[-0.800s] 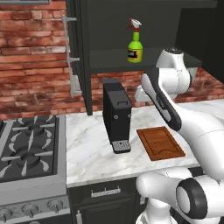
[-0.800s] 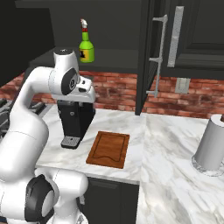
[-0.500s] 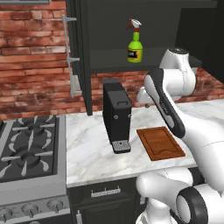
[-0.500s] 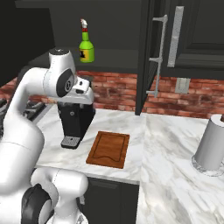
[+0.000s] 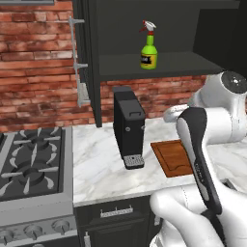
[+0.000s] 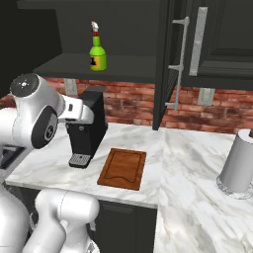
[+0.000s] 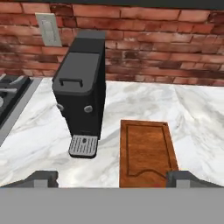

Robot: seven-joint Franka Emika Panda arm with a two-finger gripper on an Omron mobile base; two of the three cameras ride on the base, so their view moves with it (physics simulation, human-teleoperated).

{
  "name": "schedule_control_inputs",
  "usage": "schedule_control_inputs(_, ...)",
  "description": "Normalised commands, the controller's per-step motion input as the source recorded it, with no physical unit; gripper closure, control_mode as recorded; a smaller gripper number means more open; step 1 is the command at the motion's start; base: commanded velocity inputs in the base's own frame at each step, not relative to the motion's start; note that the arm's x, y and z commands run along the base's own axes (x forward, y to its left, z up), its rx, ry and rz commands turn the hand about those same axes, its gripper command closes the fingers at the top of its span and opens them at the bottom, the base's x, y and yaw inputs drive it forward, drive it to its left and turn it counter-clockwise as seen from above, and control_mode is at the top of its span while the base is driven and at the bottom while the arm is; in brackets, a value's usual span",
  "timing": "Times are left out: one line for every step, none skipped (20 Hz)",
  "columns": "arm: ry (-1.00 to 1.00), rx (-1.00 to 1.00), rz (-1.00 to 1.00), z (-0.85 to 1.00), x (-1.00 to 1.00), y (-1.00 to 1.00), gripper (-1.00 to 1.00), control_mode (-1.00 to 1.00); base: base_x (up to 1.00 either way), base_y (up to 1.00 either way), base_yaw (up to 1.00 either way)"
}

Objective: Grab the spray bottle from the cabinet, then place it next to the cutting board for sanitizing. Then grab the dish brush from the countertop next to the sink and place it next to the cutting board.

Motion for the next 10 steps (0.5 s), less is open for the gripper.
schedule_control_inputs(-0.47,0.0,0.0,0.79,-0.65,0.0,-1.0,-1.0,0.0,0.0,0.0)
schedule_control_inputs(-0.47,0.0,0.0,0.81,-0.62,0.0,-1.0,-1.0,0.0,0.0,0.0)
schedule_control_inputs(-0.47,0.0,0.0,0.83,-0.61,0.0,-1.0,-1.0,0.0,0.0,0.0)
schedule_control_inputs(-0.43,0.0,0.0,0.84,-0.65,0.0,-1.0,-1.0,0.0,0.0,0.0)
schedule_control_inputs(-0.45,0.0,0.0,0.81,-0.76,0.0,-1.0,-1.0,0.0,0.0,0.0)
schedule_control_inputs(-0.41,0.0,0.0,0.82,-0.55,0.0,-1.0,-1.0,0.0,0.0,0.0)
schedule_control_inputs(-0.43,0.0,0.0,0.83,-0.6,0.0,-1.0,-1.0,0.0,0.0,0.0)
schedule_control_inputs(-0.4,0.0,0.0,0.85,-0.59,0.0,-1.0,-1.0,0.0,0.0,0.0)
schedule_control_inputs(-0.38,0.0,0.0,0.87,-0.46,0.0,-1.0,-1.0,0.0,0.0,0.0)
schedule_control_inputs(-0.34,0.0,0.0,0.87,-0.5,0.0,-1.0,-1.0,0.0,0.0,0.0)
